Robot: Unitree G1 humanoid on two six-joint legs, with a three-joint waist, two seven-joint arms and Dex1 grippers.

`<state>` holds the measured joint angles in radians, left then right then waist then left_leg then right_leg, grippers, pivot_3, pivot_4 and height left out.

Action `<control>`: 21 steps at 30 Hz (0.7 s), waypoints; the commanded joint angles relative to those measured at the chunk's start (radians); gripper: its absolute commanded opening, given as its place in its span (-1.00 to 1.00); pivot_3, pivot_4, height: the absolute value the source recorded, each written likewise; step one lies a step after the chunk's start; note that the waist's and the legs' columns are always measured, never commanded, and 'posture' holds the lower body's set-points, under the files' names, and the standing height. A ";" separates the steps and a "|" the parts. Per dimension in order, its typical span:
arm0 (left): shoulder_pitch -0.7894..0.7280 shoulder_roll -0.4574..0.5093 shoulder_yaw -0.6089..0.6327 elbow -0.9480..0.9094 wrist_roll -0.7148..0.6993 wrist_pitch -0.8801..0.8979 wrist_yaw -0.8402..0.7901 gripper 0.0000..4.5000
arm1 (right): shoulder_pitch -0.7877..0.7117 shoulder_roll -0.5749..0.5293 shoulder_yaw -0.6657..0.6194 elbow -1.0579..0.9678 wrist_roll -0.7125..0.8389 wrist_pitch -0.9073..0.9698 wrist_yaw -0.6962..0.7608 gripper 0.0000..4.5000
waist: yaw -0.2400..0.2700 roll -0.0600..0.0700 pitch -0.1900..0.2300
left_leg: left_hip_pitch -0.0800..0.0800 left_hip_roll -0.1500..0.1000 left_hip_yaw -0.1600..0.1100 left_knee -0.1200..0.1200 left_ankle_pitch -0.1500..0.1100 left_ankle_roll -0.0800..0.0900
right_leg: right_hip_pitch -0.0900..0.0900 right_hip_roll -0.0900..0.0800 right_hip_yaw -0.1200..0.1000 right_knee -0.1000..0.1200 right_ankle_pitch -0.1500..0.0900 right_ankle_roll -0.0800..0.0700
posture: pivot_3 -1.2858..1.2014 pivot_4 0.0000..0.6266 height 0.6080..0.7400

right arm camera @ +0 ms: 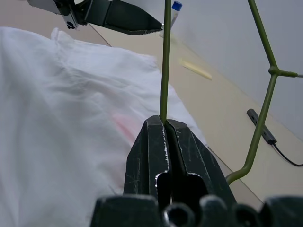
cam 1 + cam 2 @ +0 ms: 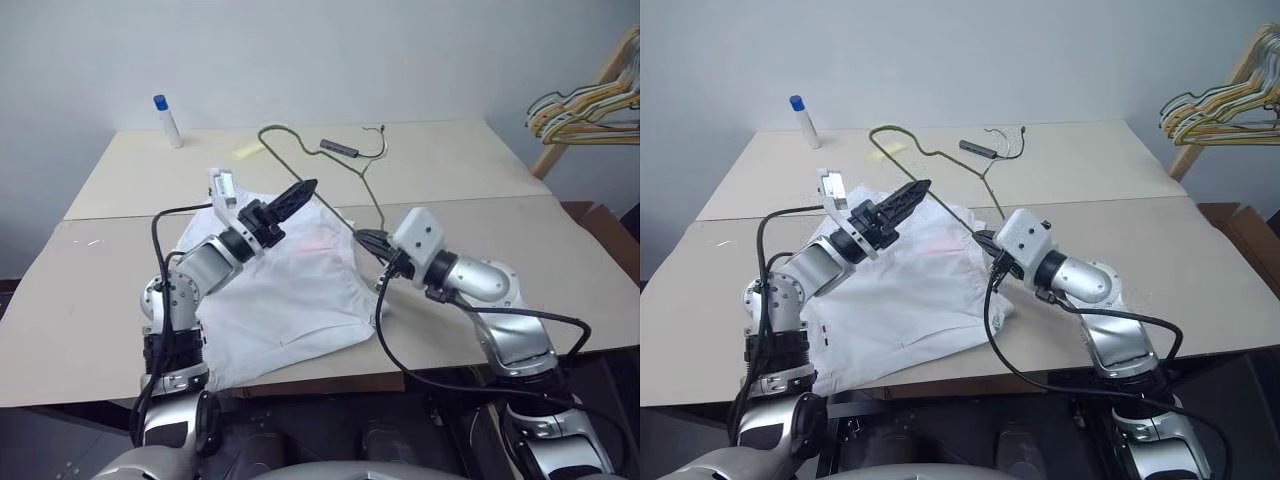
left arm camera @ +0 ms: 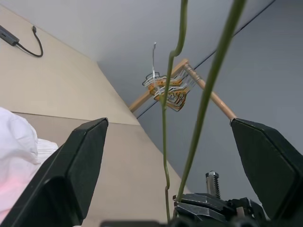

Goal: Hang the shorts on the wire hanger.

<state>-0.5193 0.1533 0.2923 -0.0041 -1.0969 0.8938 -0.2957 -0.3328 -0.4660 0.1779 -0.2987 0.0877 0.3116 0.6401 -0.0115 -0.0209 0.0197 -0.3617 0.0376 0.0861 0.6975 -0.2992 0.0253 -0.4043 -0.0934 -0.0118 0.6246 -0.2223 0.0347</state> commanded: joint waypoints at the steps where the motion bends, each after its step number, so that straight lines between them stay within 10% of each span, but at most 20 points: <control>1: -0.039 -0.008 -0.001 -0.014 0.005 -0.024 0.000 0.74 | -0.002 -0.006 -0.007 -0.028 -0.018 -0.051 -0.005 -1.00 | 0.000 0.000 0.000 | 0.000 0.000 0.000 0.000 0.000 0.000 | 0.000 0.000 0.000 0.000 0.000 0.000 | 0.07 -1.00 1.00; 13: -0.038 -0.014 -0.004 0.008 0.027 -0.034 0.014 -0.98 | 0.008 0.004 0.020 0.024 -0.130 -0.163 -0.046 -1.00 | 0.000 -0.001 0.001 | 0.000 0.000 0.000 0.000 0.000 0.000 | 0.000 0.000 0.000 0.000 0.000 0.000 | 0.07 -1.00 1.00; 17: -0.029 -0.011 -0.026 -0.016 0.071 -0.070 -0.004 -0.99 | 0.001 0.001 0.037 0.057 -0.181 -0.240 -0.068 -1.00 | 0.000 -0.001 0.001 | 0.000 0.000 0.000 0.000 0.000 0.000 | 0.000 0.000 0.000 0.000 0.000 0.000 | 0.07 -1.00 1.00; 21: -0.022 -0.003 -0.061 -0.050 0.114 -0.109 -0.052 -1.00 | 0.004 0.003 0.041 0.062 -0.195 -0.280 -0.062 -0.37 | 0.000 -0.002 0.001 | 0.000 0.000 0.000 0.000 0.000 0.000 | 0.000 0.000 0.000 -0.001 0.000 0.000 | 0.08 -1.00 1.00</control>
<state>-0.5303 0.1447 0.2426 0.0004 -0.9901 0.8130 -0.3131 -0.3086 -0.4640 0.2287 -0.2186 -0.1026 0.0713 0.5875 -0.0116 -0.0225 0.0207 -0.3619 0.0373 0.0861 0.6974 -0.2992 0.0253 -0.4044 -0.0935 -0.0120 0.6240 -0.2223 0.0346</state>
